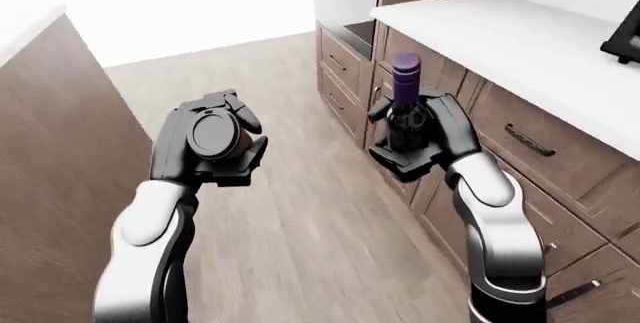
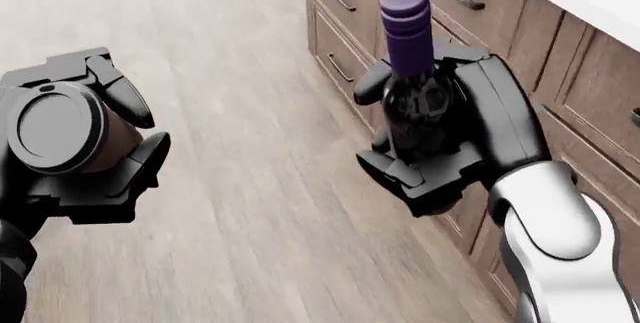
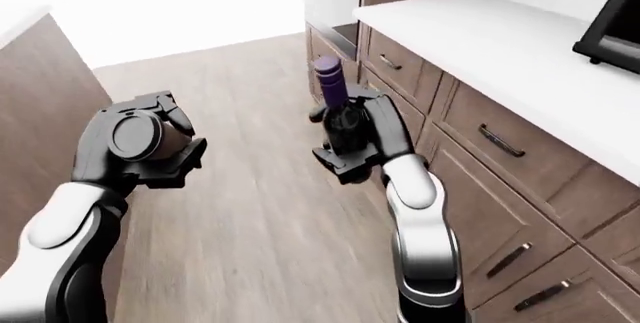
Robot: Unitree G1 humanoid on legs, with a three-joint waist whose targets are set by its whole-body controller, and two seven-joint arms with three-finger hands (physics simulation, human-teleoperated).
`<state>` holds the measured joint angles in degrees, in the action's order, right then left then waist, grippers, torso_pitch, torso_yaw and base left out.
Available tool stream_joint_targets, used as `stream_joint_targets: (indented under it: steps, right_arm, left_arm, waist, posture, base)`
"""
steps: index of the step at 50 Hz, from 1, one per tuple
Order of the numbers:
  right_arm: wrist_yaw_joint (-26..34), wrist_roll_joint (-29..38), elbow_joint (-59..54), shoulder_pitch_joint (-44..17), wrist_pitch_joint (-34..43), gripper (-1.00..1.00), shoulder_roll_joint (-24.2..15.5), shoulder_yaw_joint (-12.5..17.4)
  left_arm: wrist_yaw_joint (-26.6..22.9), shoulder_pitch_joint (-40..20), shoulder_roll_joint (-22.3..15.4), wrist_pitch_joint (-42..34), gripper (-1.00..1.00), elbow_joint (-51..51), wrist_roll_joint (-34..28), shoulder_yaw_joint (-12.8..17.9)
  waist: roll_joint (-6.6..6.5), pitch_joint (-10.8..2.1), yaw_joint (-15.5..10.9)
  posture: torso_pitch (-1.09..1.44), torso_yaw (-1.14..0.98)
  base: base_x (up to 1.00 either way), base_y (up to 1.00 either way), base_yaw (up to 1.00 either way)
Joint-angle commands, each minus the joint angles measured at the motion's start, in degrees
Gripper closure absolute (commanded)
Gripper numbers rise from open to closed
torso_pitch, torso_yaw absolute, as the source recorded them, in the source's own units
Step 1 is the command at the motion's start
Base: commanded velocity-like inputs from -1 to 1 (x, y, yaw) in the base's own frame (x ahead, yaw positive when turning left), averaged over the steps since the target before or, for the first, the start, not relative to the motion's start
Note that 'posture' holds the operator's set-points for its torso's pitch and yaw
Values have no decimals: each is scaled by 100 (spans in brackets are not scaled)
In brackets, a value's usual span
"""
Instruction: Move the drinks to the dining counter.
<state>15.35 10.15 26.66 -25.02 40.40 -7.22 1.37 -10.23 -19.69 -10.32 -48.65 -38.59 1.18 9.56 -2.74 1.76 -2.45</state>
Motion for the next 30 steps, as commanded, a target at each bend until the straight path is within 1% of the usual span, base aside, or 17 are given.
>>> stream_joint_targets:
  steps: [1,6,7,8,9,10,11,13,15,19,21,22,23,24,25,27,30]
  right_arm:
    - [-140,33,427,-255,-356,100,-72,255]
    - [-147,39,425,-235,-369,100,-62,251]
    - [-150,43,427,-238,-370,100,-61,245]
    - [-152,43,428,-235,-374,100,-57,243]
    - [-153,45,440,-220,-376,100,-55,243]
    - [-155,49,457,-208,-369,100,-54,244]
    - [-150,50,479,-195,-360,100,-53,240]
    - [-151,57,519,-180,-340,100,-50,244]
    - [-154,56,533,-153,-351,100,-45,246]
    - [-168,59,529,-131,-378,100,-39,246]
    - [-171,55,534,-131,-379,100,-38,253]
    - [-169,55,538,-127,-377,100,-43,255]
    - [-171,52,539,-127,-376,100,-41,256]
    - [-168,50,542,-139,-366,100,-46,258]
    - [-162,50,535,-159,-357,100,-55,260]
    - [-161,50,513,-185,-354,100,-63,261]
    - [-148,50,504,-216,-332,100,-72,254]
  left_arm:
    - [-4,-175,-21,242,81,-259,45,-29]
    - [29,-155,9,304,80,-216,5,-80]
    - [32,-161,15,298,80,-215,3,-82]
    - [38,-168,20,298,80,-211,-2,-88]
    - [38,-158,26,304,80,-213,-6,-99]
    - [34,-145,27,322,80,-207,-14,-102]
    - [36,-144,34,325,80,-200,-13,-91]
    - [37,-137,42,348,79,-188,-29,-115]
    - [22,-131,43,350,79,-191,-27,-111]
    - [9,-133,33,322,79,-219,-19,-82]
    - [3,-140,29,300,79,-237,-9,-65]
    - [-7,-133,15,299,79,-248,-7,-59]
    - [-10,-140,9,275,78,-263,2,-39]
    - [-13,-152,2,248,79,-285,16,-24]
    - [-16,-163,-4,226,78,-294,27,-18]
    - [4,-203,-4,207,78,-290,28,-37]
    - [27,-225,4,230,78,-252,13,-78]
  waist:
    - [47,-176,54]
    - [434,-7,92]
    - [551,6,99]
    - [725,-38,107]
    - [940,-126,176]
    - [617,-39,182]
    - [725,-38,143]
    - [686,-96,138]
    - [557,-88,148]
    - [217,-36,210]
    - [-12,-68,233]
    - [-196,-117,239]
    - [-398,-301,223]
    - [-184,-105,150]
    - [-196,-120,127]
    - [-26,-189,60]
    - [196,-96,56]
  posture:
    - [0,0]
    - [0,0]
    - [0,0]
    - [0,0]
    - [0,0]
    - [0,0]
    - [0,0]
    - [0,0]
    - [0,0]
    - [0,0]
    - [0,0]
    - [0,0]
    - [0,0]
    - [0,0]
    - [0,0]
    - [0,0]
    - [0,0]
  base:
    - [3,0,79]
    - [3,0,79]
    - [3,0,79]
    - [3,0,78]
    - [2,0,79]
    - [4,0,79]
    - [3,0,79]
    - [3,0,79]
    - [3,0,78]
    - [3,0,79]
    - [4,0,79]
    - [4,0,79]
    - [3,0,79]
    - [2,0,79]
    - [3,0,79]
    - [4,0,79]
    - [3,0,79]
